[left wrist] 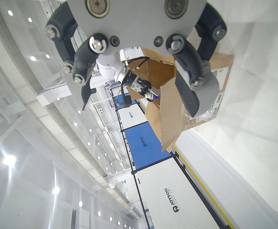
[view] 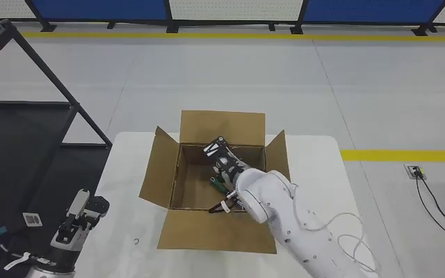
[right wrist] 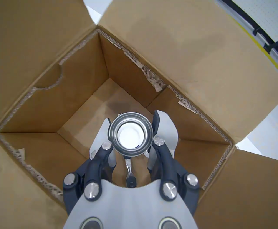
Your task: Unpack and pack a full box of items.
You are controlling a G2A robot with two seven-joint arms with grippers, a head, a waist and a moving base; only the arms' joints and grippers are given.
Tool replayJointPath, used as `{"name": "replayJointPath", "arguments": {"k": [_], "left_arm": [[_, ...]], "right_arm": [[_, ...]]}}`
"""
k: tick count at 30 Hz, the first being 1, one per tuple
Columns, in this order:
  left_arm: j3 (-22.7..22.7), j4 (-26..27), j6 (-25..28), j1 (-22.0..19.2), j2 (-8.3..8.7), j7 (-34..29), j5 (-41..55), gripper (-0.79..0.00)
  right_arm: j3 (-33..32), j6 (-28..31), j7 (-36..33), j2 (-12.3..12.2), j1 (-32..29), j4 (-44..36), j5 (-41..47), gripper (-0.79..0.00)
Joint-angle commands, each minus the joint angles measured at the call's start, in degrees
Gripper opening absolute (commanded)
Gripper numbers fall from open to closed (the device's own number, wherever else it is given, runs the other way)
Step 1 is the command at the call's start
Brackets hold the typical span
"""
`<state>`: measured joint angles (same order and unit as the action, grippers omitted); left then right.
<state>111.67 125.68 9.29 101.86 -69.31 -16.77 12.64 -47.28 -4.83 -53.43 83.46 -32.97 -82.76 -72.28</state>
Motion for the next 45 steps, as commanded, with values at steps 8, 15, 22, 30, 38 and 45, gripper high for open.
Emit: {"name": "replayJointPath", "arguments": {"k": [8,15,22,30,38,45], "left_arm": [[0.00,0.00,0.00,0.00,0.00,0.00,0.00,0.000],[0.00,0.00,0.00,0.00,0.00,0.00,0.00,0.000],[0.00,0.00,0.00,0.00,0.00,0.00,0.00,0.000],[0.00,0.00,0.00,0.00,0.00,0.00,0.00,0.000],[0.00,0.00,0.00,0.00,0.00,0.00,0.00,0.000],[0.00,0.00,0.00,0.00,0.00,0.00,0.00,0.000]], "right_arm": [[1.23,-0.83,0.42,0.93,1.41,3.95,-0.05,-0.785],[1.23,-0.83,0.42,0.93,1.41,3.95,-0.05,-0.785],[1.36,0.62,3.05,2.07,2.63,10.79,3.17,-0.785],[4.65,-3.58,6.39,5.40,7.65,22.13,5.52,-0.785],[5.73,-5.77,8.66,7.84,10.32,29.51,7.10,-0.785],[6.09,-6.37,8.09,9.38,12.05,33.87,7.55,-0.785]]}}
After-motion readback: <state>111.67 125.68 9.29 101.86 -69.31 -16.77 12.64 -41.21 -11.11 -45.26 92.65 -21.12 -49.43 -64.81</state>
